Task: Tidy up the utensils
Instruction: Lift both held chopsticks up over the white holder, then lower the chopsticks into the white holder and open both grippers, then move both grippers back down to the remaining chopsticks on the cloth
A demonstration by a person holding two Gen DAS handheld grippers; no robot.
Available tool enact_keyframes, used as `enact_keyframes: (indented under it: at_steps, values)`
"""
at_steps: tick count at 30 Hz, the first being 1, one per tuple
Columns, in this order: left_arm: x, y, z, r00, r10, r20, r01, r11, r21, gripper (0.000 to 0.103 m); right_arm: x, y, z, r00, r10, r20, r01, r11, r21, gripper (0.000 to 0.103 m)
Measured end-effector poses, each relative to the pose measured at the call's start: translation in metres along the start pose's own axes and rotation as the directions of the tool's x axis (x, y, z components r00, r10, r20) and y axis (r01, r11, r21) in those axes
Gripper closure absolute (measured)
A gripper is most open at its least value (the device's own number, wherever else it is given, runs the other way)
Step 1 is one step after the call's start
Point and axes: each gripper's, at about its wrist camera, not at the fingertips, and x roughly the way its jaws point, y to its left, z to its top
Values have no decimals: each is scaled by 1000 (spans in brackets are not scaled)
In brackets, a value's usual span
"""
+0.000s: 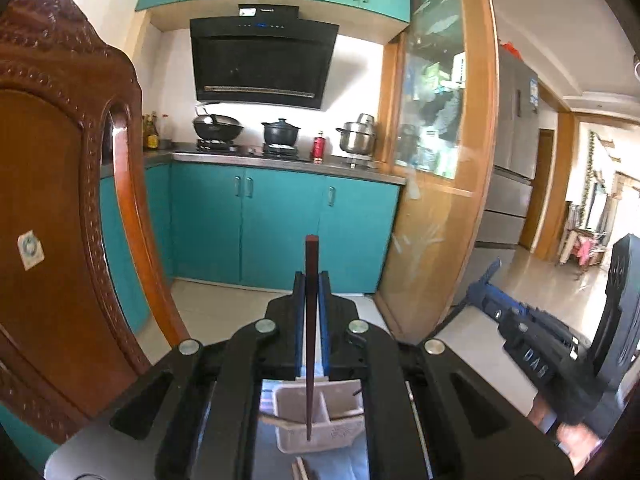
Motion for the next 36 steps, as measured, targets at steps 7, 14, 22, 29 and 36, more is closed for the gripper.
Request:
enact_keyframes:
  at_steps: [7, 14, 22, 29, 36]
  values:
    - [28, 8, -9, 999, 37, -10, -37, 999, -15, 96, 39, -14, -53, 992, -11, -128, 14, 1000, 21, 96]
    - [57, 12, -25, 997, 69, -30, -70, 996, -46, 96, 32, -29, -91, 987, 18, -161, -5, 997, 81, 92]
    - [74, 18, -61, 993, 41, -115, -51, 995, -81, 96, -31, -38, -109, 995, 95, -28, -94, 994, 49, 74]
    - [56, 22, -85, 992, 6, -123, -18, 996, -92, 81, -45, -27, -154, 965, 209, -157, -212, 977, -6, 70]
    - [11, 28, -119, 998, 36, -59, -39, 997, -60, 70, 20, -7, -226, 821, 186, -540, -217, 976, 6, 70]
